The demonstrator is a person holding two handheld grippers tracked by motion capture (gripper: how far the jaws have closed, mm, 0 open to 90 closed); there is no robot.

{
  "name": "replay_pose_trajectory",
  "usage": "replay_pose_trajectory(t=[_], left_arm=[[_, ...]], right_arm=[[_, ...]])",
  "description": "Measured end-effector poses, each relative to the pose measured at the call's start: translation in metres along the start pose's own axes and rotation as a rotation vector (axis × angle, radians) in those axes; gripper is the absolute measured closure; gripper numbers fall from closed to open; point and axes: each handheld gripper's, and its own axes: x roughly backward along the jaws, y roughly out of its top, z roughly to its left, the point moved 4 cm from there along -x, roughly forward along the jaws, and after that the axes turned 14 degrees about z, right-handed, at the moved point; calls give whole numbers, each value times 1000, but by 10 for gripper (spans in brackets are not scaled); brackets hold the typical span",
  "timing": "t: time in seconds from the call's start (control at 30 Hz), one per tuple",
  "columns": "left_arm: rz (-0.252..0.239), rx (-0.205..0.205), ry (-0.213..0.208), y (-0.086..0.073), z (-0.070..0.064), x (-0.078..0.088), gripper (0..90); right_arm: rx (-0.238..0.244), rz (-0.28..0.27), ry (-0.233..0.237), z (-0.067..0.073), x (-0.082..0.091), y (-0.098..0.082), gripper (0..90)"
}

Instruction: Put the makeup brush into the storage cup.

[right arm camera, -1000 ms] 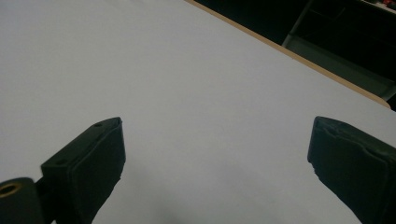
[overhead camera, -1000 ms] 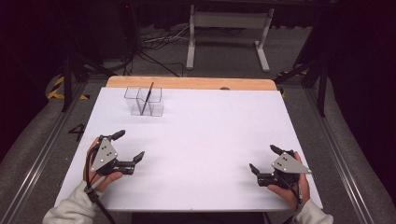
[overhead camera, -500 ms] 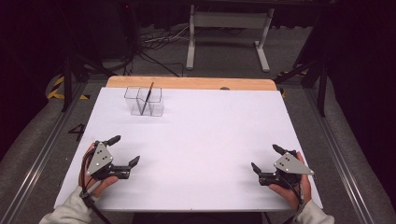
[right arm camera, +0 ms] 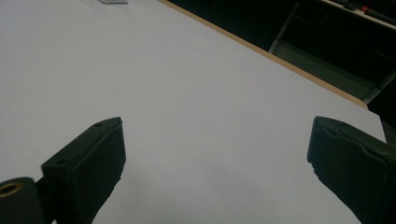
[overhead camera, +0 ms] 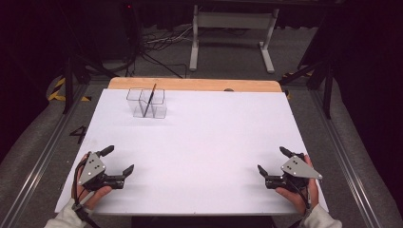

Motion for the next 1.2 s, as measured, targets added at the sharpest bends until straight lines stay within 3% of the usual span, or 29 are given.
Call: replay_pose_trajectory(t=[0.17,0.37,0.53,1.2], left_arm=[[-8,11,-1,1,0,0,59],[-25,-16,4,4,-2,1,58],[-41,-16,7,4,-2,4,58],[-38,-13,17,5,3,3,58]], right_arm=[[1,-2,-4,0,1,0,51],[9,-2,-17,0,4,-1,51],[7,-5,-23,1,5,0,54],[3,-10,-19,-1,5,-2,54]])
